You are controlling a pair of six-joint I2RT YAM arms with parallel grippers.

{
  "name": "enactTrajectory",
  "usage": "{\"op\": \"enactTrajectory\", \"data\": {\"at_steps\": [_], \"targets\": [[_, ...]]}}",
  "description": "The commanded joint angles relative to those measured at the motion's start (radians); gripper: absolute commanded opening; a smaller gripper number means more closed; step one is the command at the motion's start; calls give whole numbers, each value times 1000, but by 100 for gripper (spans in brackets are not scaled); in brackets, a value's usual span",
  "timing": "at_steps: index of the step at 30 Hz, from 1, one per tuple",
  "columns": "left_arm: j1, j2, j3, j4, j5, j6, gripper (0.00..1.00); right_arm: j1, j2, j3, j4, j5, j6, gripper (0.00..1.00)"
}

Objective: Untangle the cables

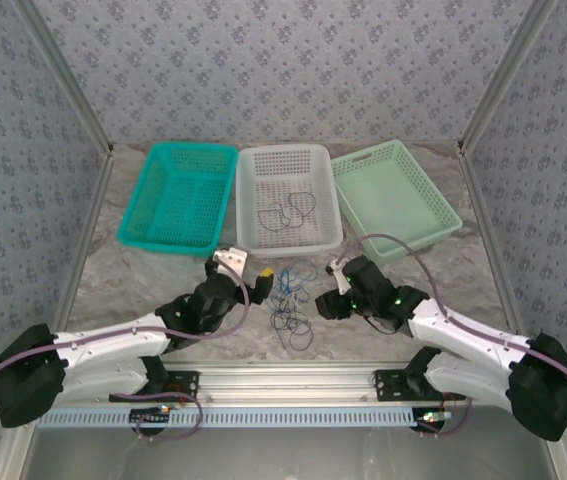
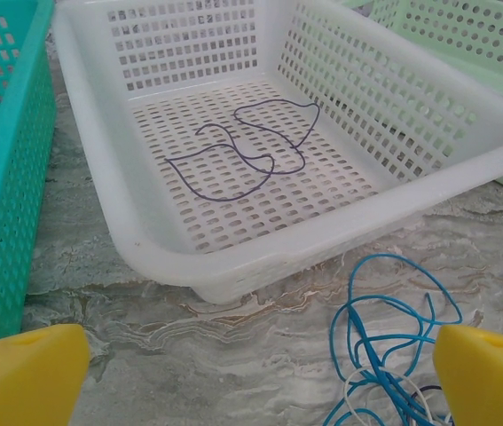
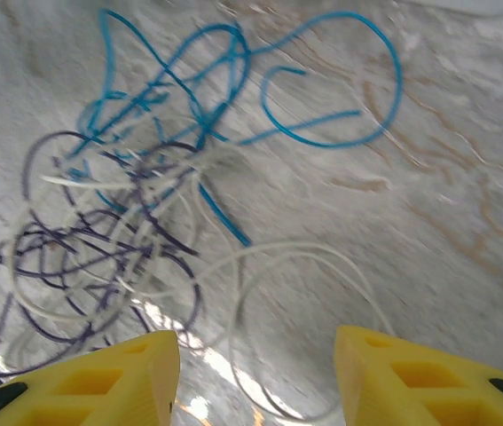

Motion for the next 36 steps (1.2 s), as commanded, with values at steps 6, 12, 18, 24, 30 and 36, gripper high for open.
{"op": "enactTrajectory", "data": {"at_steps": [6, 12, 18, 24, 30, 36], "targets": [[7, -3, 0, 18, 10, -30, 99, 30, 75, -29, 233, -12, 45, 52], [7, -15, -7, 19, 9, -42, 99, 30, 183, 10, 265, -27, 27, 45], [8, -23, -8, 14, 8, -43, 99, 33, 215, 6, 284, 6, 33, 34], [8, -17, -9, 19, 4, -41, 99, 33, 197, -18, 334, 37, 24, 20], [8, -20, -3, 10, 3, -38, 100, 33, 155, 7, 255, 22, 3, 0], [8, -28, 7, 2, 18, -17, 99, 24, -69, 77, -45, 27, -32, 0]]}}
